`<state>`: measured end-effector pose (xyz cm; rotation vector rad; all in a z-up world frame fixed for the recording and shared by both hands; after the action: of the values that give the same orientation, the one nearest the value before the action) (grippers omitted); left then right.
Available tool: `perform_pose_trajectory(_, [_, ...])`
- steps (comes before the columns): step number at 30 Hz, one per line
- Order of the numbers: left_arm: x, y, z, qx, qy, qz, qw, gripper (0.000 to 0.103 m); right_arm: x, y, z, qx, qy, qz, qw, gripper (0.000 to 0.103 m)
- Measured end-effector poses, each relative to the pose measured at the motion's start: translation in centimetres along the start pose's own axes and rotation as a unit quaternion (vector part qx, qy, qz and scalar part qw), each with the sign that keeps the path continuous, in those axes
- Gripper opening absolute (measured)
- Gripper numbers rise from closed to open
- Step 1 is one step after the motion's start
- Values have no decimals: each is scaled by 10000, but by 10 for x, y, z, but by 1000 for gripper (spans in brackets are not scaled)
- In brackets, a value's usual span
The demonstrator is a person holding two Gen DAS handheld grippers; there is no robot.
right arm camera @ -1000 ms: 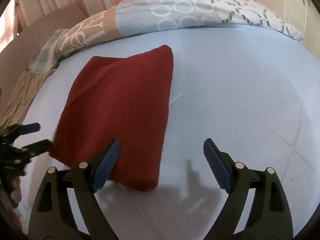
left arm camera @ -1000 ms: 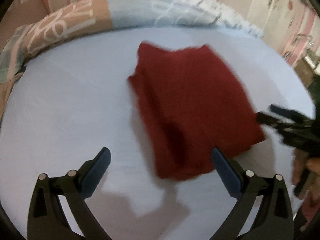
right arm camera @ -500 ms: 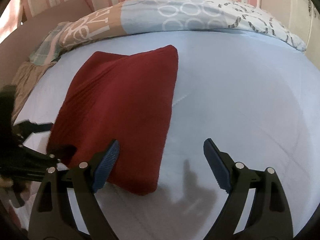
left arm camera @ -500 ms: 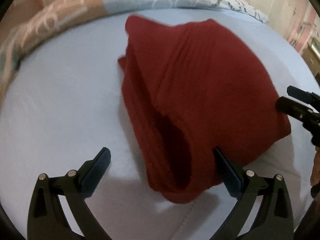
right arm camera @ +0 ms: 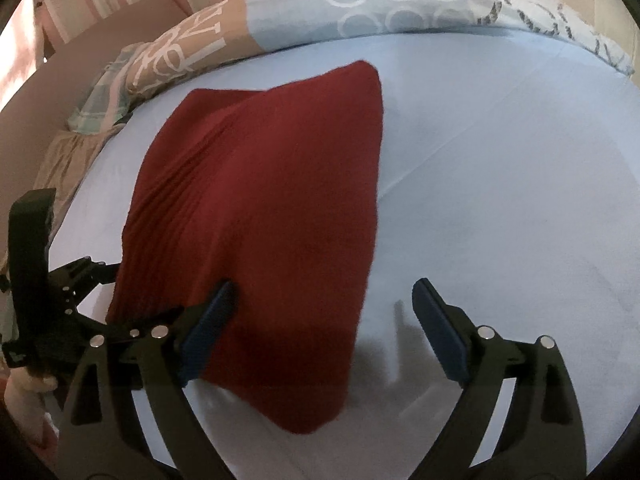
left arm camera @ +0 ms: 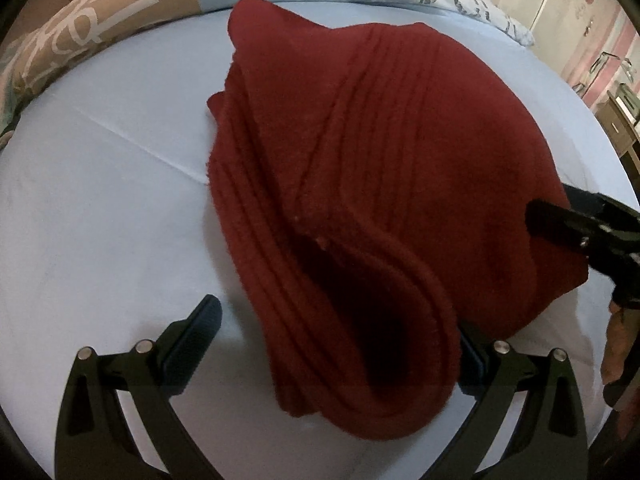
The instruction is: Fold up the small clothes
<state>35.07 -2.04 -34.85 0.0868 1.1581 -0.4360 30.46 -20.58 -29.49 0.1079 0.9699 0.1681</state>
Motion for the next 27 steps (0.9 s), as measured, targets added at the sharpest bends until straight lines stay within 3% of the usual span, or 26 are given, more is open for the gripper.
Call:
perform_pose_trajectory(7, [2,-2,2,26,24,-15,10000,102,17,4,0,82,134,237,9996,93])
perform_pose_trajectory(8, [1,-4,0,76,9,22,10000,102,18,4,-1,61,159,267,9995,90])
perform_pose_trajectory(11, [0,-9,6,216,-81,130,9996,101,19,8,-2,-161,222,183,9995,68])
perform_pose_trajectory(13, [0,-9,6,208,-84,147,9996,99,19,8,-2,-259,252,84,9993,65])
perform_pose_trajectory(17, [-6,-15,3,249,-102,38,9996,80,19,11,-3,-491,288,-129,9983,56])
perform_pose_trajectory(23, [-6,-29,6,317,-99,175,9993,66,17,14,-3,-718,281,-354,9964,50])
perform_pose_trajectory(27, [-11,-32,2,381,-246,179,9988,47,16,16,-1,-738,178,-347,9965,43])
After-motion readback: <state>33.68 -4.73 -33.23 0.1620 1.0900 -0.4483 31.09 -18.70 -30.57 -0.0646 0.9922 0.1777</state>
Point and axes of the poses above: each gripper's, at about its wrist camera, not at the fingertips, and x roughly the way its jaws point, y to its left, z to its top, the point moved 7 cm from there along x, roughly the way its jaws point, and after that the axes turned 10 degrees about -x, right-handed, at the moved point
